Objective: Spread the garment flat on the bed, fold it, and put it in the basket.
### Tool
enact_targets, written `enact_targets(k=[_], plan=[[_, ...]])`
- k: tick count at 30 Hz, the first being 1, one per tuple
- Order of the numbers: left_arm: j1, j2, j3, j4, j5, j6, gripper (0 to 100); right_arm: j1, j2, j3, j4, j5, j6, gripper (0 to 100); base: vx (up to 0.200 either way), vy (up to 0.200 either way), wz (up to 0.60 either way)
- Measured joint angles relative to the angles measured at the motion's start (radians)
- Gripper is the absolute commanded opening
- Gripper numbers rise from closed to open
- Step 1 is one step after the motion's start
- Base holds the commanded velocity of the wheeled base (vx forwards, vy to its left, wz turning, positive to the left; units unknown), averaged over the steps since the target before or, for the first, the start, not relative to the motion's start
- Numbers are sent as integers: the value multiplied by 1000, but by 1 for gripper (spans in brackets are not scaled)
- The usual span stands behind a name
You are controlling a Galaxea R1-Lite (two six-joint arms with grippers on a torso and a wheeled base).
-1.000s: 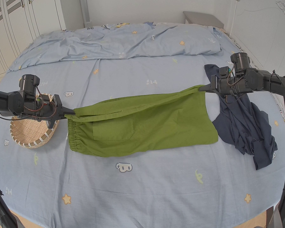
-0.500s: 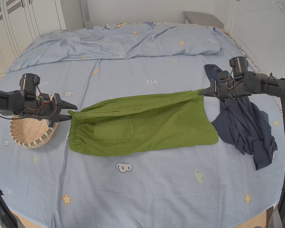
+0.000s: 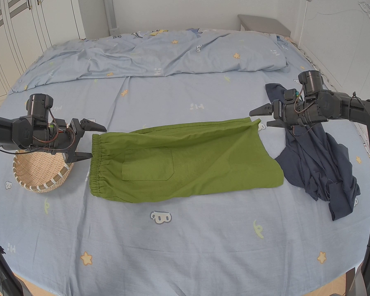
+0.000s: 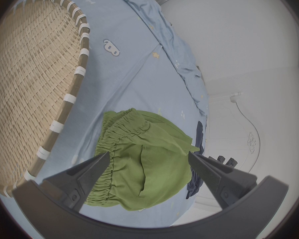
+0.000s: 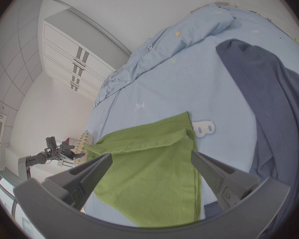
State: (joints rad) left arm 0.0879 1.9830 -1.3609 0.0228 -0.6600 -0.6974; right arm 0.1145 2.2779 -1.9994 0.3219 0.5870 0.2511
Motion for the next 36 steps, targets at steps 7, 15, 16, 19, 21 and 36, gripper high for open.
enact_targets(k=[7, 15, 16, 19, 21, 36], plan=[[-37, -36, 22, 3, -50, -27, 100, -1, -78, 20, -10, 3, 1, 100, 0, 0, 0], [-126, -41, 36, -10, -54, -28, 100, -5, -179, 193, -83, 4, 1, 100, 0, 0, 0], [-136, -36, 32, -15, -53, -28, 100, -7, -189, 212, -95, 4, 1, 100, 0, 0, 0], [-169, 6, 8, -37, -47, -29, 100, -10, -224, 265, -128, 4, 1, 100, 0, 0, 0], [-185, 39, -23, -50, -42, -32, 100, -13, -248, 296, -139, 4, 1, 100, 0, 0, 0], [-216, 306, -442, -89, 61, -150, 100, -30, -454, 511, -225, 9, 2, 100, 0, 0, 0]])
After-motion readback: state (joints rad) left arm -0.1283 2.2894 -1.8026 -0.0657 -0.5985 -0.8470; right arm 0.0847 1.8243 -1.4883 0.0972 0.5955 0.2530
